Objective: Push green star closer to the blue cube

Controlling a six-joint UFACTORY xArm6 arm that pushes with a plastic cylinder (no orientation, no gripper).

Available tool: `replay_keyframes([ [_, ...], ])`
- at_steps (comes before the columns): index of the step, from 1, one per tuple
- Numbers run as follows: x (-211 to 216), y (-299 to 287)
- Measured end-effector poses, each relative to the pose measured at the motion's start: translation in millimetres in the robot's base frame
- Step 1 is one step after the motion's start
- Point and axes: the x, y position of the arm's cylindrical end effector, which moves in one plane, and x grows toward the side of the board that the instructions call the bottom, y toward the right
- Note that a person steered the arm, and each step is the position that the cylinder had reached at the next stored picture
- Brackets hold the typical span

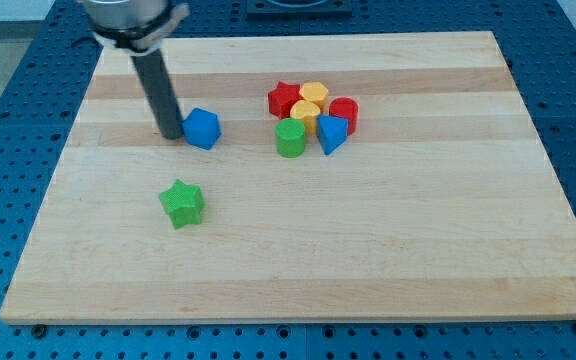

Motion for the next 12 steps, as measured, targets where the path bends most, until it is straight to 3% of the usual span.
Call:
replay_keyframes([
  [2, 0.0, 68.0],
  [4, 12.6, 50.7],
  [6, 52.5, 9.0],
  [7, 53.5, -63.5],
  [8, 88.0, -106.1],
  [9, 137.2, -103.2],
  [10, 178.4, -65.1],
  [11, 182.5, -23.2],
  [12, 149.4, -16.1],
])
